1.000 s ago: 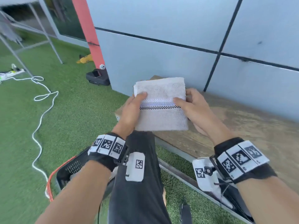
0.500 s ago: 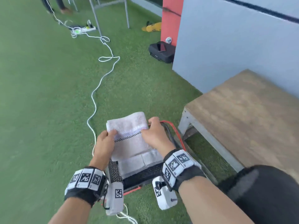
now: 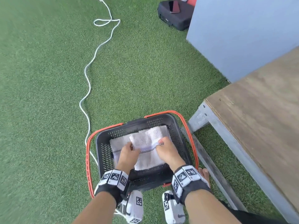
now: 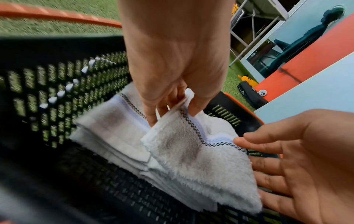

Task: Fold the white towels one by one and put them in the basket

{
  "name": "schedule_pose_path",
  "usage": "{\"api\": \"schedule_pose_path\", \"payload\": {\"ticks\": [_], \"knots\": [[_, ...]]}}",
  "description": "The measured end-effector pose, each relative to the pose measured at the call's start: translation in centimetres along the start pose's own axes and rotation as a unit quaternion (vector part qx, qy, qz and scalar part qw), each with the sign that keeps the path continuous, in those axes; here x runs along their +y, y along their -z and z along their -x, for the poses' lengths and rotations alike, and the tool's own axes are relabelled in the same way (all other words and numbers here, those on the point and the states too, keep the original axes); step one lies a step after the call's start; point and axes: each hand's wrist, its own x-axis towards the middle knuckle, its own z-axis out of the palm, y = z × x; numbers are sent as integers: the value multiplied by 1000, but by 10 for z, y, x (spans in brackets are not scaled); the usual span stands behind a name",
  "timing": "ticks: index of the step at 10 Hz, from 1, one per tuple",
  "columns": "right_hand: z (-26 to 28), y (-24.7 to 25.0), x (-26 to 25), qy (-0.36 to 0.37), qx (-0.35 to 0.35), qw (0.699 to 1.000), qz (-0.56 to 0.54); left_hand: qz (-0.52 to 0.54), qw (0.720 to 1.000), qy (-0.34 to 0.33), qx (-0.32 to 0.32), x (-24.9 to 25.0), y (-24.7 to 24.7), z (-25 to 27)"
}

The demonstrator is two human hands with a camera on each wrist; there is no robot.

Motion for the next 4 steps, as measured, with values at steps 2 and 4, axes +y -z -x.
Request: {"api": "schedule_pose_path", "payload": {"ticks": [2, 4], "knots": [[-18, 15, 20, 4, -2, 999, -43, 6, 999, 25, -39, 17, -32, -28], [-19, 16, 30, 2, -15, 998, -57, -28, 997, 23, -64, 14, -37, -27]]}}
